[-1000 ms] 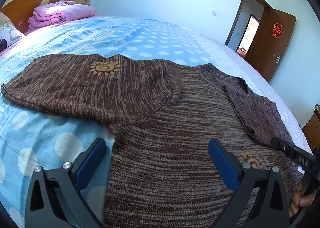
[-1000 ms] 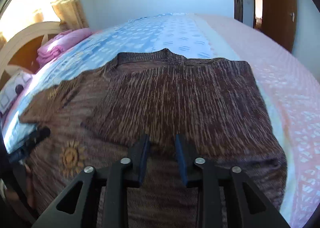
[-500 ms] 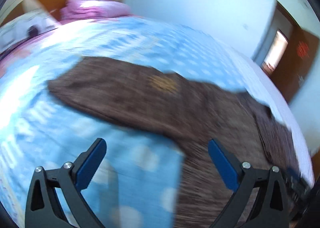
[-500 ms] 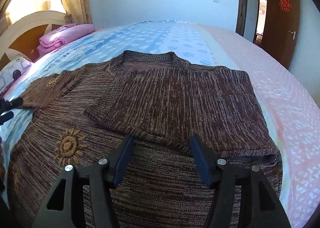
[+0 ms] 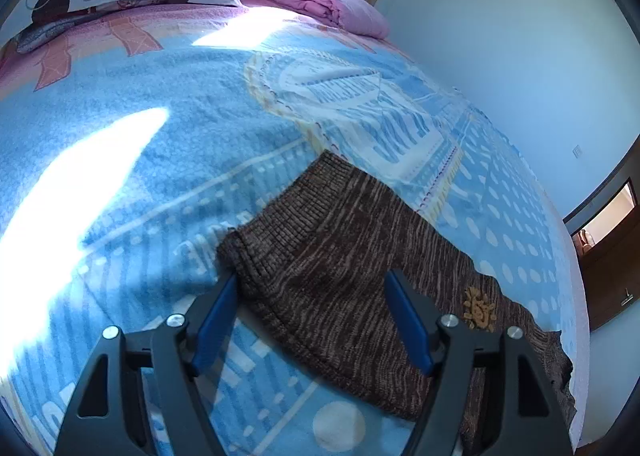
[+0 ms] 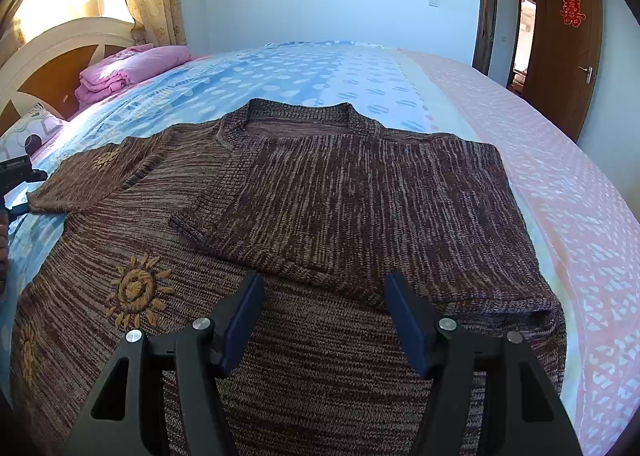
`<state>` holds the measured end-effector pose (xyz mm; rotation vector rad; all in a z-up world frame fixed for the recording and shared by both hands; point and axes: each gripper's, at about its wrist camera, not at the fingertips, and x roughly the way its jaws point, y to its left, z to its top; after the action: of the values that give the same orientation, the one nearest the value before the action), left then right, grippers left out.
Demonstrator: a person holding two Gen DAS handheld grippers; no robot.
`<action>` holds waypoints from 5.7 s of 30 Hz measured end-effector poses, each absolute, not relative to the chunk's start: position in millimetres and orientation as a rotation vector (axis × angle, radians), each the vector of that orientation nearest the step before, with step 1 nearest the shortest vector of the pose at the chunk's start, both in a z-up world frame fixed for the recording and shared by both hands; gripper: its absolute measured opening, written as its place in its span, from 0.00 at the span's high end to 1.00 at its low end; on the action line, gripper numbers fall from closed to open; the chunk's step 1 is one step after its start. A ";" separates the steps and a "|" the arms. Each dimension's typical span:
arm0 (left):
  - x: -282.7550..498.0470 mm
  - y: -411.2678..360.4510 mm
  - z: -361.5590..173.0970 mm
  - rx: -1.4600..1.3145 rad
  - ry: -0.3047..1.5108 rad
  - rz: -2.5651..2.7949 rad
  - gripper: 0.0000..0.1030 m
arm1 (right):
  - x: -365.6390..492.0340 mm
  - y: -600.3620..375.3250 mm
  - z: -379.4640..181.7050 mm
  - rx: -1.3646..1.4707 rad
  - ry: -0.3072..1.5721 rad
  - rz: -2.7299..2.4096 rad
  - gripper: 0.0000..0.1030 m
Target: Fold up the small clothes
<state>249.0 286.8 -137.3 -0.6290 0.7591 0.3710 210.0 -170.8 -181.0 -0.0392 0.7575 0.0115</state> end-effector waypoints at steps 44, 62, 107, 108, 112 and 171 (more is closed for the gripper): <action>196.1 51.9 -110.7 -0.152 0.765 -0.153 0.10 | 237.2 -168.3 -141.7 0.176 0.725 0.171 0.33; 194.3 113.9 -147.9 -0.388 0.729 0.054 0.06 | 334.2 -61.6 -161.8 -0.068 0.812 0.207 0.93; 198.8 115.3 -149.3 -0.371 0.747 0.109 0.08 | 242.0 -158.8 -172.4 0.110 0.845 0.095 0.96; 198.9 115.2 -149.2 -0.370 0.747 0.109 0.08 | 239.4 -160.6 -170.0 0.123 0.831 0.093 0.96; 198.5 115.0 -148.9 -0.370 0.746 0.108 0.08 | 236.9 -166.7 -151.7 0.182 0.788 0.058 0.96; -8.7 142.9 -149.2 -0.251 0.965 -0.559 0.02 | -69.9 -258.8 -170.5 0.061 1.046 0.029 0.63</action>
<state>-8.7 142.9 -149.2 -0.2510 0.9645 -0.5592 -69.9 -258.8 -170.5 0.0608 1.0462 0.0286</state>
